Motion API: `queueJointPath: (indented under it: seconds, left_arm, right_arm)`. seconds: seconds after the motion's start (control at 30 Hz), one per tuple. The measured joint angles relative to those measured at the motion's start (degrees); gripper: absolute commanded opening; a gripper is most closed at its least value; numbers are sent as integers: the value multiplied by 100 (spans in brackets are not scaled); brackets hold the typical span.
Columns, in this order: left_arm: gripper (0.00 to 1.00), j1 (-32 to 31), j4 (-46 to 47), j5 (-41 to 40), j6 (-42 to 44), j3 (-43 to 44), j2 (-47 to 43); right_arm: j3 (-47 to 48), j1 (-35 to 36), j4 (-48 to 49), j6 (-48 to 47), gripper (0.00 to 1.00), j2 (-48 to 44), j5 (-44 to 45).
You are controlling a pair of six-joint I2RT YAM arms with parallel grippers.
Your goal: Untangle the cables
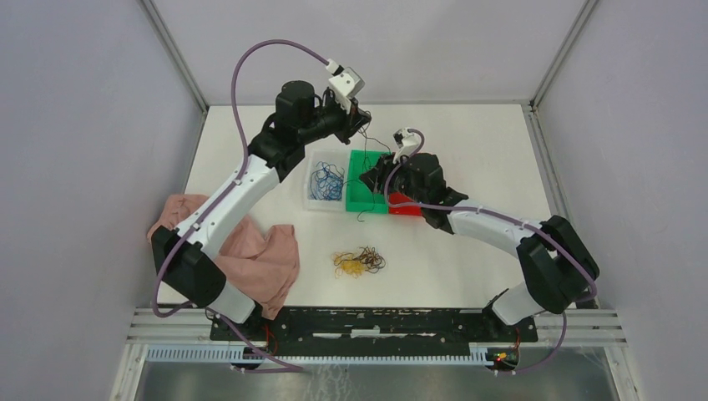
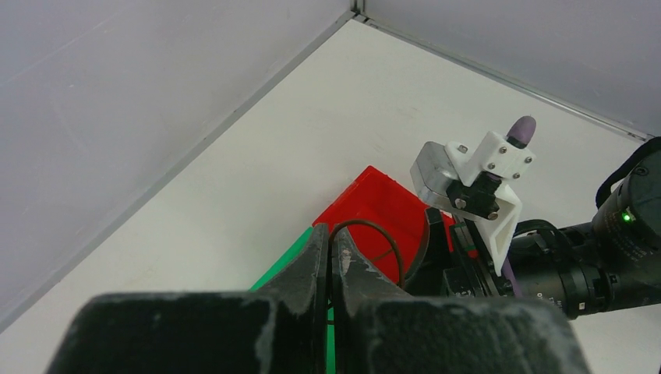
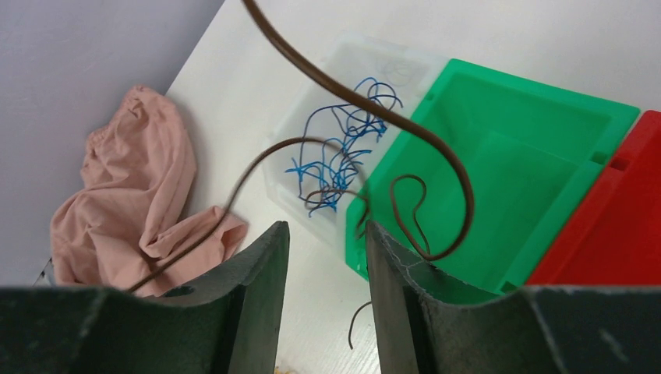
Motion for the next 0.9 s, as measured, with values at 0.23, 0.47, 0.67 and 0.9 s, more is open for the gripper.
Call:
queueJointPath:
  seconds: [0.23, 0.47, 0.67, 0.9]
  left_arm:
    - [3, -2, -17, -129, -37, 68, 153]
    - [3, -31, -31, 341, -337, 138, 321]
    - [3, -192, -125, 708, -540, 555, 647]
    - [3, -334, -133, 970, -546, 898, 699]
  right_arm:
    - [122, -136, 101, 79, 46, 378, 98]
    - [120, -136, 291, 201, 44, 380, 369]
    - [-22, -177, 323, 223, 41, 164, 525]
    - [-175, -317, 323, 258, 29, -61, 667]
